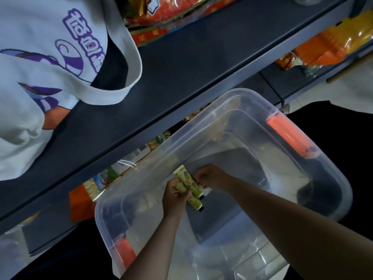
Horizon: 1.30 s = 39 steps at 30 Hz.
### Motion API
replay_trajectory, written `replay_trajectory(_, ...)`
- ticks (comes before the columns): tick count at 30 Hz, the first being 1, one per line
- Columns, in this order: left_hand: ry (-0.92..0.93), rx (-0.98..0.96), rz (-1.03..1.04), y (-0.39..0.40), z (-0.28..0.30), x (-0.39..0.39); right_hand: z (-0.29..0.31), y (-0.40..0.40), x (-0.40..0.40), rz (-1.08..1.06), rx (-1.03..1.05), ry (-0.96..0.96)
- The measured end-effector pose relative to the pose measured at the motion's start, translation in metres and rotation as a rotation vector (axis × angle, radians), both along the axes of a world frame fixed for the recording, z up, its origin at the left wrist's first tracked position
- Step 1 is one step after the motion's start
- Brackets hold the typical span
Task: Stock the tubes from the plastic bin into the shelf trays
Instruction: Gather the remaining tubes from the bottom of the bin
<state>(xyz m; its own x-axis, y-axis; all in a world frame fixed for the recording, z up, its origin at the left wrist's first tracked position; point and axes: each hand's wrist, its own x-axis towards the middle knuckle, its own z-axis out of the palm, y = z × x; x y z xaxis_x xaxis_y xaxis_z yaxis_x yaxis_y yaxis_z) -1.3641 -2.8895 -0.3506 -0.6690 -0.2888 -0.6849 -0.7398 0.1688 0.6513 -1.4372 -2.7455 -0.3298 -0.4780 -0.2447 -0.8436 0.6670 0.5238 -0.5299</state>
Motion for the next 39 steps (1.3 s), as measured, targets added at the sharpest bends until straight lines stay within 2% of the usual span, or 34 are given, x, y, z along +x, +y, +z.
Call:
replay_trajectory(10,-0.037,0.154,-0.103,0.003,0.014,-0.005,0.000,0.011,-0.004,0.061,-0.079,-0.044)
replay_trajectory(14,-0.001,0.218,-0.070,0.013,0.025,-0.012,0.008,0.022,-0.001,-0.086,-0.174,-0.114)
replay_trajectory(18,0.074,0.251,-0.098,0.022,0.046,-0.025,0.028,0.031,0.000,-0.295,-0.298,-0.105)
replay_trajectory(24,0.221,0.186,0.052,0.024,0.095,-0.028,0.078,0.043,0.006,-0.384,-0.336,0.036)
replay_trajectory(27,0.306,0.207,0.112,0.020,0.126,-0.024,0.115,0.046,0.012,-0.357,-0.362,0.077)
replay_trajectory(32,0.412,0.117,-0.051,0.006,0.178,-0.013,0.176,0.052,0.021,-0.176,-0.241,0.315)
replay_trajectory(39,0.550,0.053,-0.133,-0.018,0.260,0.006,0.247,0.044,0.018,-0.099,-0.161,0.553)
